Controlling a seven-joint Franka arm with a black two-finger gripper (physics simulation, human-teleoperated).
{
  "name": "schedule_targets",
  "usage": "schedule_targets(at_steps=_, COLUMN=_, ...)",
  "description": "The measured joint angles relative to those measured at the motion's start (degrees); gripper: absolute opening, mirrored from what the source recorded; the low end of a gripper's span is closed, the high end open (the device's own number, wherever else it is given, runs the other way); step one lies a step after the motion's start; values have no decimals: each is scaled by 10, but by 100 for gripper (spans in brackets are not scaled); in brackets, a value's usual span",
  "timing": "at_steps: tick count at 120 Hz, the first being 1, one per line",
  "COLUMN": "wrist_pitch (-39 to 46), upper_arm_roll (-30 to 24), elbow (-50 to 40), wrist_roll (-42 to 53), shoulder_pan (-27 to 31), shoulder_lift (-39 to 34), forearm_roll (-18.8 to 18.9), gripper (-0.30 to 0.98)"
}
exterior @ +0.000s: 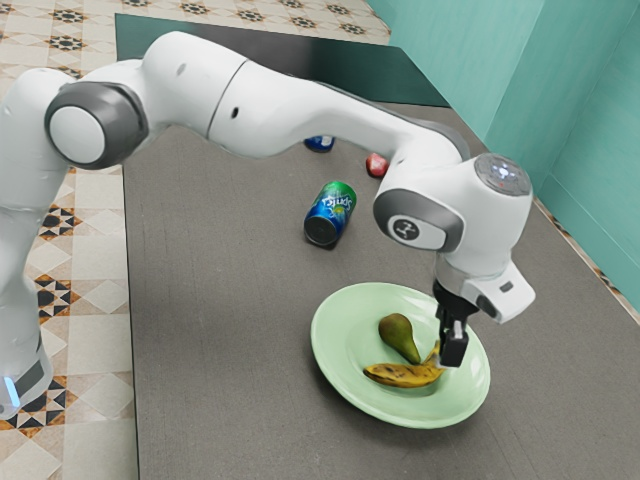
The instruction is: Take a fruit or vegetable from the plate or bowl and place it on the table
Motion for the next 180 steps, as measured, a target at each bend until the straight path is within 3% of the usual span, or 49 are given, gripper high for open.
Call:
schedule_targets(at_steps=17, wrist_pitch=2, upper_arm_roll=-1, elbow=1, wrist_roll=-15, shoulder_pan=3, shoulder_lift=-3, forearm_roll=-18, gripper=69)
schedule_targets(at_steps=41, wrist_pitch=2, upper_arm_roll=3, elbow=-3, wrist_roll=-39, shoulder_pan=25, shoulder_lift=-1, forearm_roll=-111, gripper=69)
schedule_targets(at_steps=79, wrist_pitch=2, upper_arm_roll=5, elbow=-21, wrist_roll=-66, shoulder_pan=28, shoulder_lift=4, forearm_roll=-170, gripper=69)
schedule_targets(at_steps=112, wrist_pitch=2, upper_arm_roll=34, elbow=-34, wrist_roll=-84, shoulder_pan=26, shoulder_lift=7, forearm_roll=-199, gripper=69)
schedule_targets(at_steps=180, wrist_pitch=3, upper_arm_roll=31, elbow=-59, wrist_roll=-107, shoulder_pan=24, shoulder_lift=17, forearm_roll=-204, gripper=68)
